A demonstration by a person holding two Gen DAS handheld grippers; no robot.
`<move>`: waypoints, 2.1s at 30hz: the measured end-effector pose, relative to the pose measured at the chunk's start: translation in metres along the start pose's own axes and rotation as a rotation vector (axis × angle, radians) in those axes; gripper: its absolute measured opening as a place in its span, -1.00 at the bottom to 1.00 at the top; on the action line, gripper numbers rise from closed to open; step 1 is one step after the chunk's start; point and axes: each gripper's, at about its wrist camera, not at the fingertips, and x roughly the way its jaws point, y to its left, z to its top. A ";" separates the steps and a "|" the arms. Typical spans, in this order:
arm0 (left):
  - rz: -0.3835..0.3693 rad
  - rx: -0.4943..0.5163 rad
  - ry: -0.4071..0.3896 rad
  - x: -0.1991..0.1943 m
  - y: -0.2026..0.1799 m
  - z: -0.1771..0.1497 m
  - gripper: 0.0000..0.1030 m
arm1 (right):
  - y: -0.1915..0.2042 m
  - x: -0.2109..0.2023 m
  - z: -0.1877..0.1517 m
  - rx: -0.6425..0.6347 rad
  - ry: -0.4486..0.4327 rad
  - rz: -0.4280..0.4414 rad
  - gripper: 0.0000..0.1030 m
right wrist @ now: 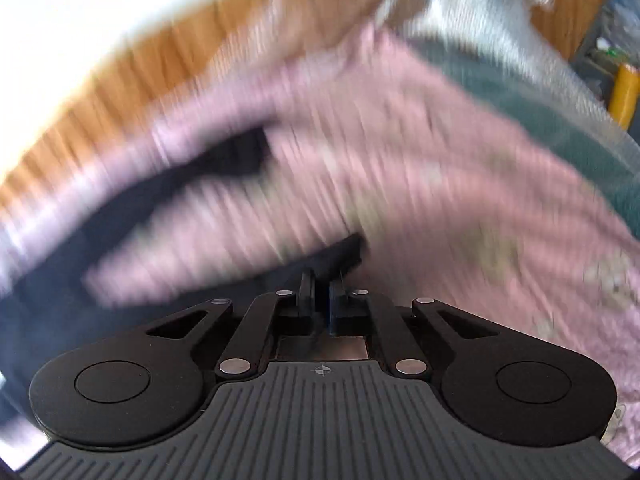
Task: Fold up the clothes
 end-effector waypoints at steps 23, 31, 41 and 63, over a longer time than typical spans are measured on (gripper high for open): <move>0.074 0.190 0.117 0.040 -0.026 -0.013 -0.79 | -0.046 0.073 -0.055 0.174 0.056 -0.131 -0.09; -0.005 0.185 0.085 -0.002 -0.024 0.019 -0.81 | -0.030 0.035 -0.008 0.129 -0.033 -0.056 -1.00; 0.080 0.099 0.254 0.029 0.019 -0.011 -0.45 | -0.070 0.047 -0.022 0.207 0.106 -0.051 -0.06; 0.092 0.001 0.098 -0.058 0.056 -0.038 -0.40 | -0.076 0.039 -0.059 0.129 0.243 -0.197 -0.37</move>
